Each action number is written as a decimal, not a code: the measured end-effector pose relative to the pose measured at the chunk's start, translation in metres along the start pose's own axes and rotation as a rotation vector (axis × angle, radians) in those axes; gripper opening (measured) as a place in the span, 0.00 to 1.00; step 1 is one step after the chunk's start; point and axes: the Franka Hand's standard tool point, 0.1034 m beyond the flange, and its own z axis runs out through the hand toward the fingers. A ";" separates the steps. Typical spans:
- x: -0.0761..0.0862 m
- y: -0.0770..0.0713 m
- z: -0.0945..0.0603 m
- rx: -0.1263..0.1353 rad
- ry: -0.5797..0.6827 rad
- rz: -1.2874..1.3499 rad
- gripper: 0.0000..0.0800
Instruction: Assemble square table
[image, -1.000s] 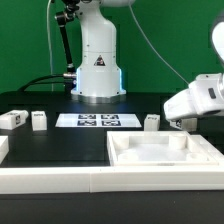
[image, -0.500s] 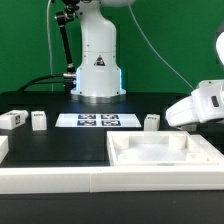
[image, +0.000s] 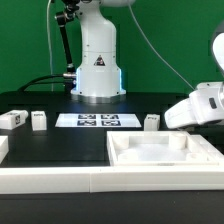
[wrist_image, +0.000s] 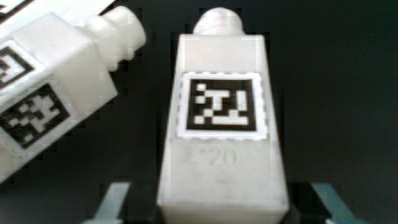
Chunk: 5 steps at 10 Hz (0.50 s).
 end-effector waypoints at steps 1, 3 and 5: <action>0.000 0.000 0.000 0.000 0.000 0.000 0.36; 0.000 0.000 -0.001 0.001 0.001 -0.002 0.36; -0.014 0.012 -0.018 0.010 0.003 -0.027 0.36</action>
Offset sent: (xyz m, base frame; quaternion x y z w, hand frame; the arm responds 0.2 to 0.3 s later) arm 0.0014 -0.0049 0.0110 0.0059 0.0017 -0.0123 0.9999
